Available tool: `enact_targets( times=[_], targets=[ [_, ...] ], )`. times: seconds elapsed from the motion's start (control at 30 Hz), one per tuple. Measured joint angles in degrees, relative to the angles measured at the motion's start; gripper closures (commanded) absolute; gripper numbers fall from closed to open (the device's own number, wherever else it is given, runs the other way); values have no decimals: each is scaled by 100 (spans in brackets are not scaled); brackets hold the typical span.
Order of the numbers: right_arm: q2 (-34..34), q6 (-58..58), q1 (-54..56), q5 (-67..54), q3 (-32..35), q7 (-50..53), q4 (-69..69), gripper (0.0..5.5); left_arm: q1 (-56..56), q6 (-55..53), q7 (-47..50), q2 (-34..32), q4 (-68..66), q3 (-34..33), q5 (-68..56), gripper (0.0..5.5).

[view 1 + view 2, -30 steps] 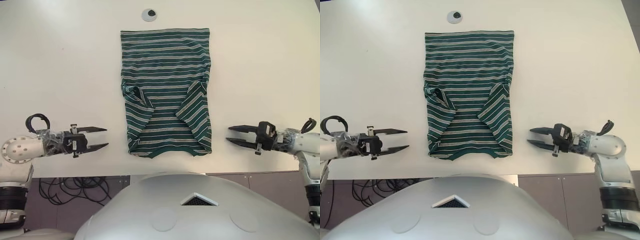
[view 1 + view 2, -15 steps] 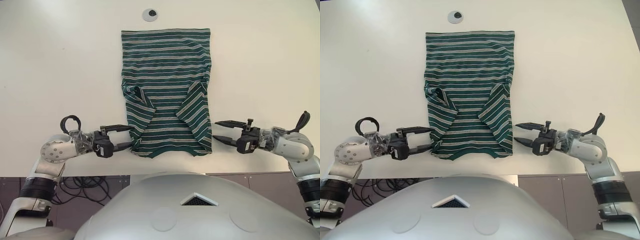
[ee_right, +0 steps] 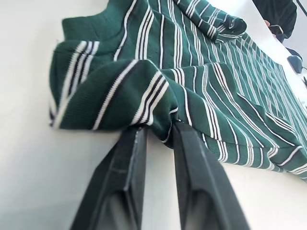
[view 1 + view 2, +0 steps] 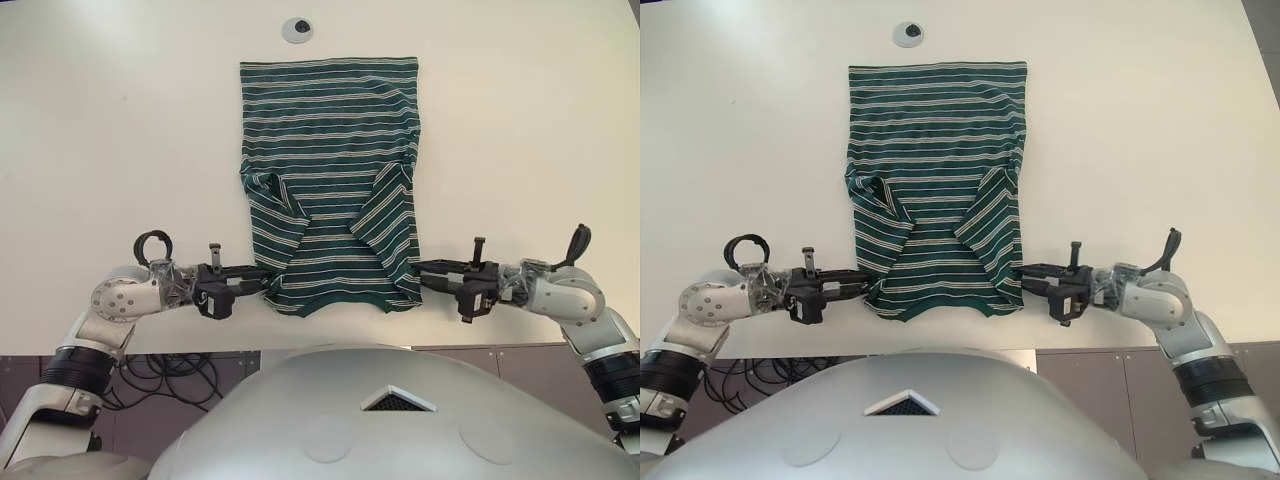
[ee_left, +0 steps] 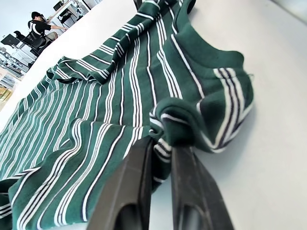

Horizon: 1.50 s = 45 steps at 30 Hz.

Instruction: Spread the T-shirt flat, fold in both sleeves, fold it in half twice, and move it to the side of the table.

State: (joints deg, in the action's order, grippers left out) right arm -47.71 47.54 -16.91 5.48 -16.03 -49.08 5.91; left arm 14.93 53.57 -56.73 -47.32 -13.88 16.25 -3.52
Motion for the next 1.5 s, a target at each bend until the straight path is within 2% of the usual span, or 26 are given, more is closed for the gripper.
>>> enact_targets(
  times=[0.17,0.23,0.37,0.5,0.6,0.7,0.73,0.87,1.07,1.27,1.4,1.5],
  targets=[
    [-41,-1,0,44,-92,62,-35,550,-41,-13,6,-42,-3,58,-57,549],
    [-67,-310,-86,-320,-223,-108,-187,550,-10,-298,-91,-118,60,178,-295,549],
    [-648,-1923,-783,-2062,-465,-1112,-1194,550,722,-2348,-1063,-636,1313,562,-1919,549],
    [-1405,-3458,-1111,-3968,-182,-2131,-2085,550,996,-4259,-2093,-1626,2429,410,-3328,549],
    [-1674,-4209,-1396,-4887,188,-2687,-2593,550,1424,-4860,-2774,-2142,2887,2,-4036,549],
    [-1808,-4593,-1571,-5217,482,-2895,-2882,550,1532,-5273,-2939,-2142,3068,-454,-4482,549],
    [-1743,-4698,-1536,-5242,536,-2831,-2907,550,1455,-5498,-2877,-2057,3092,-620,-4709,549],
    [-737,-5207,-679,-5133,700,-1887,-2604,550,456,-6252,-2021,-1161,2859,-1014,-5155,549],
    [469,-6000,709,-4757,734,-656,-1685,550,-632,-6462,-1103,-23,1590,-1197,-4378,549],
    [1504,-6401,2152,-3907,757,336,-317,550,-1893,-6141,-178,1053,-313,-1245,-3136,549],
    [2000,-6407,2794,-3501,859,649,519,550,-2466,-6064,130,1453,-1112,-1333,-2671,549],
    [2104,-6395,3067,-3294,898,667,910,550,-2852,-6030,180,1634,-1494,-1439,-2437,549]
  ],
)
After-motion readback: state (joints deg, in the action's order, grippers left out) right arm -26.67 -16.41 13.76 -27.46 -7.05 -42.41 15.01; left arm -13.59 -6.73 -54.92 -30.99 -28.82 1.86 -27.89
